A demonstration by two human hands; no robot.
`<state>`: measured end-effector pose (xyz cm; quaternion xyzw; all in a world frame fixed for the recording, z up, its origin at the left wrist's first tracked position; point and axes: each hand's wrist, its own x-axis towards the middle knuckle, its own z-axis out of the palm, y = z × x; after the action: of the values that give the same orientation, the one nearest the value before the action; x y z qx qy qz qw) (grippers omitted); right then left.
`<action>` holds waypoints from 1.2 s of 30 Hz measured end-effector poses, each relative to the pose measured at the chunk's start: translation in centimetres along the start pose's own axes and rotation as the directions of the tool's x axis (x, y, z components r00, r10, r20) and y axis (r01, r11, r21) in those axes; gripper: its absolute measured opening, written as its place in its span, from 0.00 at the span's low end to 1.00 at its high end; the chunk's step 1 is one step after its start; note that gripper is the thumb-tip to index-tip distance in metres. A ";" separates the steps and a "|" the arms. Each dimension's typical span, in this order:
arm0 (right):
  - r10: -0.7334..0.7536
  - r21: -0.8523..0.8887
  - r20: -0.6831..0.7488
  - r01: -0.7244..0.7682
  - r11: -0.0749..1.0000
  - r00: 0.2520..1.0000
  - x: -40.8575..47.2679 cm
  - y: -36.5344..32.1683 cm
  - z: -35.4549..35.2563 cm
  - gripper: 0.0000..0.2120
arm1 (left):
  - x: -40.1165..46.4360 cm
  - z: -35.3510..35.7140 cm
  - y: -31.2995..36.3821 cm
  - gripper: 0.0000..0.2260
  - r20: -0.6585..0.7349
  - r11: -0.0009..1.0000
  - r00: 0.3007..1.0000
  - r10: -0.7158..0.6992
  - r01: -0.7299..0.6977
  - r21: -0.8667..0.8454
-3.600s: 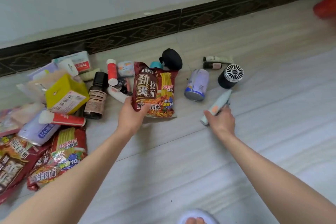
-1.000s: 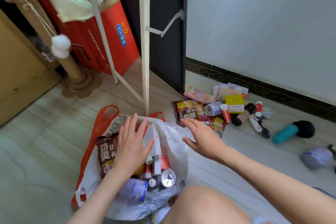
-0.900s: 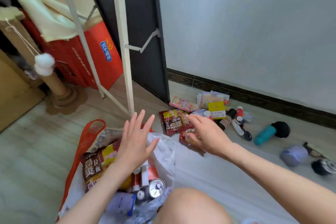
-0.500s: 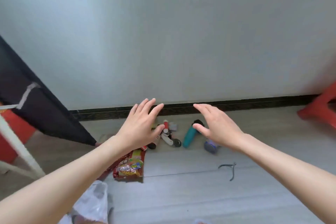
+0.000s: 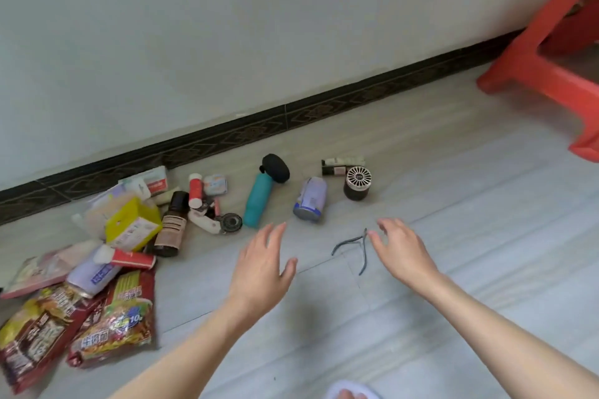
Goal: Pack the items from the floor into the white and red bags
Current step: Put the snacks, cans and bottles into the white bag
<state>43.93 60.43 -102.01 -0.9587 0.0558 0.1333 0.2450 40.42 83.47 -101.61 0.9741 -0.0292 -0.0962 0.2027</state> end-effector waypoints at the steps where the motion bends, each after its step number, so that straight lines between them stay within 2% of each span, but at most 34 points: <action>1: 0.037 0.013 -0.006 -0.037 0.999 0.999 0.9 0.7 1.3 0.18 | 1.1 1.1 -0.4 0.28 -0.009 0.999 1.000 -0.022 0.022 -0.024; 4: 0.147 0.012 -0.006 -0.147 0.989 0.989 3.2 1.8 4.6 0.19 | 4.9 3.8 -0.9 0.31 0.019 0.984 0.992 -0.121 0.123 -0.126; 8: 0.366 0.061 -0.014 -0.364 0.929 0.931 5.7 2.7 7.9 0.25 | 9.0 6.8 0.3 0.39 0.087 0.878 0.966 -0.243 0.257 -0.404; 11: 0.442 0.086 -0.061 -0.436 0.896 0.895 6.7 2.5 9.5 0.30 | 11.2 8.6 1.1 0.42 0.100 0.849 0.957 -0.271 0.287 -0.444; 13: 0.402 0.016 -0.071 -0.402 0.916 0.913 7.2 2.2 10.1 0.29 | 12.9 9.3 1.2 0.42 0.106 0.815 0.928 -0.358 0.366 -0.449; 16: 0.357 -0.048 -0.016 -0.357 0.933 0.934 7.8 1.6 10.5 0.22 | 14.9 9.8 0.9 0.34 0.115 0.788 0.890 -0.442 0.446 -0.424; 20: 0.365 -0.184 0.008 -0.358 0.916 0.931 7.6 1.0 10.8 0.17 | 15.1 9.6 0.1 0.28 0.134 0.753 0.885 -0.445 0.451 -0.479; 22: 0.325 -0.262 0.005 -0.312 0.913 0.946 7.0 0.9 11.1 0.15 | 14.4 8.9 -0.6 0.28 0.139 0.731 0.891 -0.433 0.437 -0.525; 26: 0.205 -0.357 0.003 -0.190 0.915 0.979 5.7 0.8 11.4 0.13 | 11.9 6.7 -2.6 0.28 0.093 0.764 0.926 -0.366 0.356 -0.538; 28: 0.148 -0.308 -0.011 -0.145 0.940 0.989 5.2 0.3 11.1 0.12 | 10.1 5.2 -3.6 0.28 0.080 0.781 0.937 -0.341 0.330 -0.530; 31: 0.076 -0.059 -0.064 -0.080 0.995 0.995 3.7 -1.7 10.3 0.08 | 6.7 2.4 -5.2 0.27 0.050 0.800 0.940 -0.338 0.315 -0.510; 33: 0.023 0.088 -0.082 -0.016 0.996 0.996 2.1 -3.8 9.7 0.04 | 4.3 -0.2 -6.4 0.26 0.018 0.816 0.940 -0.340 0.305 -0.492; 36: -0.111 0.182 -0.106 0.129 0.975 0.988 -1.2 -7.7 8.5 0.04 | 0.7 -5.0 -8.1 0.27 -0.068 0.862 0.945 -0.319 0.260 -0.435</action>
<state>42.22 71.34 -105.31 -0.9381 0.0218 0.0664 0.3392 42.27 92.79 -100.53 0.9050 0.1528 -0.0625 0.3921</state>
